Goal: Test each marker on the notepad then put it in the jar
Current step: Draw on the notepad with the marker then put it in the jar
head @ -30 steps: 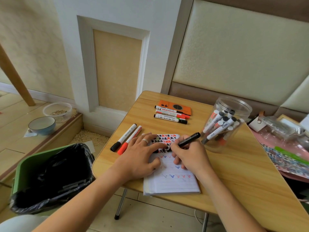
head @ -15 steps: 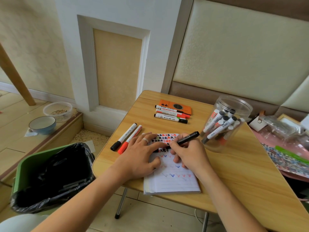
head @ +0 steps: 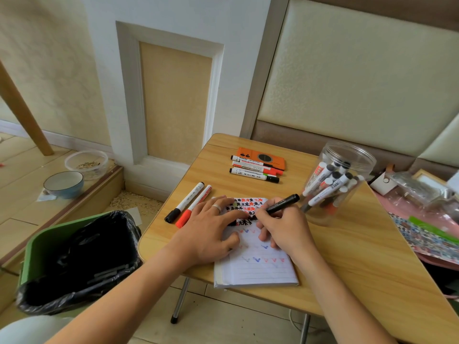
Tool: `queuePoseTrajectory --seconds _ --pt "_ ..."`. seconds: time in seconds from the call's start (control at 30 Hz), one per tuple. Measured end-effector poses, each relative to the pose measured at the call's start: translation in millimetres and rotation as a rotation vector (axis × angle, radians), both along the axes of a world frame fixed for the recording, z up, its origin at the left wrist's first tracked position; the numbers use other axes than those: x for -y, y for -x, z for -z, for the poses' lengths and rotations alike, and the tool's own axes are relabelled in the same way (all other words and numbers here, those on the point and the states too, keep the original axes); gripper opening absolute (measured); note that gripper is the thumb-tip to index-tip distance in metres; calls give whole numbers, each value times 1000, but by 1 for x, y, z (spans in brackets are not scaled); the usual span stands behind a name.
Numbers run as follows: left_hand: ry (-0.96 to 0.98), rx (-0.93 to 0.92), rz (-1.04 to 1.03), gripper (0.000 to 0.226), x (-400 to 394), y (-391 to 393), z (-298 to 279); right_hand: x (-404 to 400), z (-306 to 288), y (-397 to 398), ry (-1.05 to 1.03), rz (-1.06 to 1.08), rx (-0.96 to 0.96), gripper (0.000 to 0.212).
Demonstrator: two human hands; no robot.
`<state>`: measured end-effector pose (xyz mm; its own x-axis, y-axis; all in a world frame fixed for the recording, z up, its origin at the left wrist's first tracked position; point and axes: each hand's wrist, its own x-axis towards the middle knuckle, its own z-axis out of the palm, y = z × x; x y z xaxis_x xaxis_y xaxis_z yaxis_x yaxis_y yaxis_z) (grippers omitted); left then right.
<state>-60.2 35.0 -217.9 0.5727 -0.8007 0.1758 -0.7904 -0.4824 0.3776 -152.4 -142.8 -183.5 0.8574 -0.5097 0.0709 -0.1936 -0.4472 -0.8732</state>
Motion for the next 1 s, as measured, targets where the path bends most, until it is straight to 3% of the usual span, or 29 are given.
queuePoseTrajectory --seconds 0.27,0.47,0.6,1.0 --pt "117 40 -36 52 -1 1 0 0 2 1 -26 -43 -28 12" --pt "282 113 -102 15 2 1 4 -4 -1 4 -80 -51 31 13" --pt "352 50 -67 17 0 2 1 -14 -4 6 -268 -78 127 17" --pt "446 2 -58 15 -5 6 -5 -14 3 3 -326 -167 163 9"
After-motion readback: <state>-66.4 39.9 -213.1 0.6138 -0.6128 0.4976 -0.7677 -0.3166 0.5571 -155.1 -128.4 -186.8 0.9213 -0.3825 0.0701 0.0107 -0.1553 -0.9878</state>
